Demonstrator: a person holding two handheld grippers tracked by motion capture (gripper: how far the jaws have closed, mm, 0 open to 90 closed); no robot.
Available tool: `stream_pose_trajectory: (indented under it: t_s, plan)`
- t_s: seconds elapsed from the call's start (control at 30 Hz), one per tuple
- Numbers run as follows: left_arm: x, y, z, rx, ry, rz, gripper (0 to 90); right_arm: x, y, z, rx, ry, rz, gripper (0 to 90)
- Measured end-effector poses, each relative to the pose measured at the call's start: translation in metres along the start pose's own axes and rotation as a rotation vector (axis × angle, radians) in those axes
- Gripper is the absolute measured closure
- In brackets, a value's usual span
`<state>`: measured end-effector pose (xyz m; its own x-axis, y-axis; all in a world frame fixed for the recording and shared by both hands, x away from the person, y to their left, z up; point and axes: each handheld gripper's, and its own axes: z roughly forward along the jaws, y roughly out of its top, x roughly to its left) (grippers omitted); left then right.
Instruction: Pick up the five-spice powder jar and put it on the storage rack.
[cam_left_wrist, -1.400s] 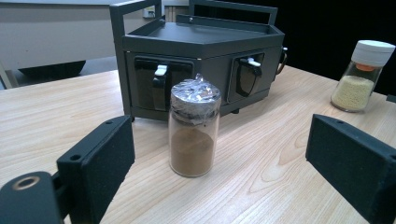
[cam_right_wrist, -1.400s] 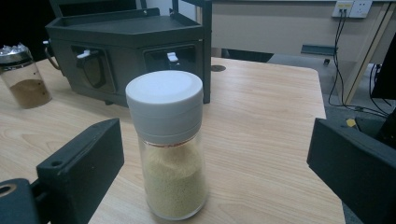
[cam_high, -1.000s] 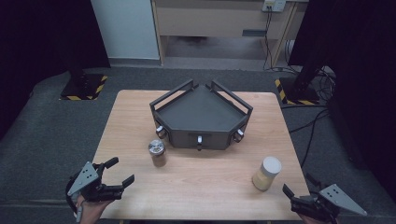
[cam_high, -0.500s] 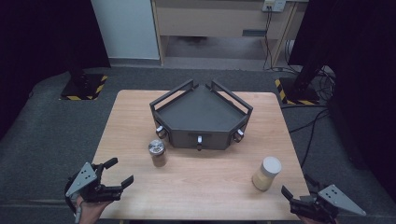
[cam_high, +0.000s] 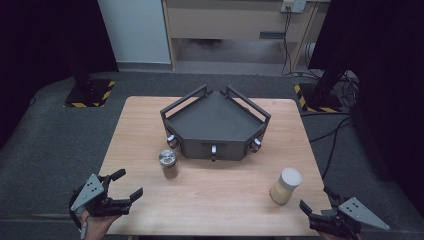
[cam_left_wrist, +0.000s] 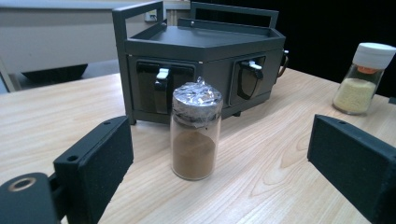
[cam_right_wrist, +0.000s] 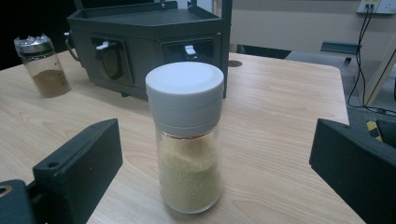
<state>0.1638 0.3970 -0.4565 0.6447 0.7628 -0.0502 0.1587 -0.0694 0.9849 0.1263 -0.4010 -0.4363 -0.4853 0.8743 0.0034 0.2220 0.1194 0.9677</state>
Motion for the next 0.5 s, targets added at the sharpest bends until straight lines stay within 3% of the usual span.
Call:
stream_pose_trajectory:
  t_s: [0.07, 0.17, 0.27, 0.33, 0.43, 0.5]
  plan:
    - [0.0, 0.0, 0.0, 0.002, 0.004, 0.001, 5.8, -0.001, 0.0, 0.0, -0.003, 0.004, -0.002, 3.2]
    - [0.002, -0.003, -0.002, -0.018, 0.003, -0.033, 5.8, 0.0, 0.0, 0.0, 0.0, 0.008, 0.0, 3.2]
    - [0.002, -0.001, -0.005, -0.014, 0.016, -0.026, 5.8, 0.0, 0.0, 0.0, -0.004, 0.011, -0.004, 3.2]
    - [0.001, 0.005, -0.008, 0.014, 0.035, 0.006, 5.8, -0.001, 0.0, 0.001, 0.0, 0.013, 0.0, 3.2]
    - [0.006, 0.008, -0.017, 0.002, 0.028, -0.006, 5.9, -0.002, 0.0, 0.002, 0.002, 0.016, -0.001, 3.2]
    - [0.01, 0.016, -0.022, 0.01, 0.022, 0.009, 5.8, -0.002, 0.0, 0.001, -0.001, 0.016, 0.003, 3.2]
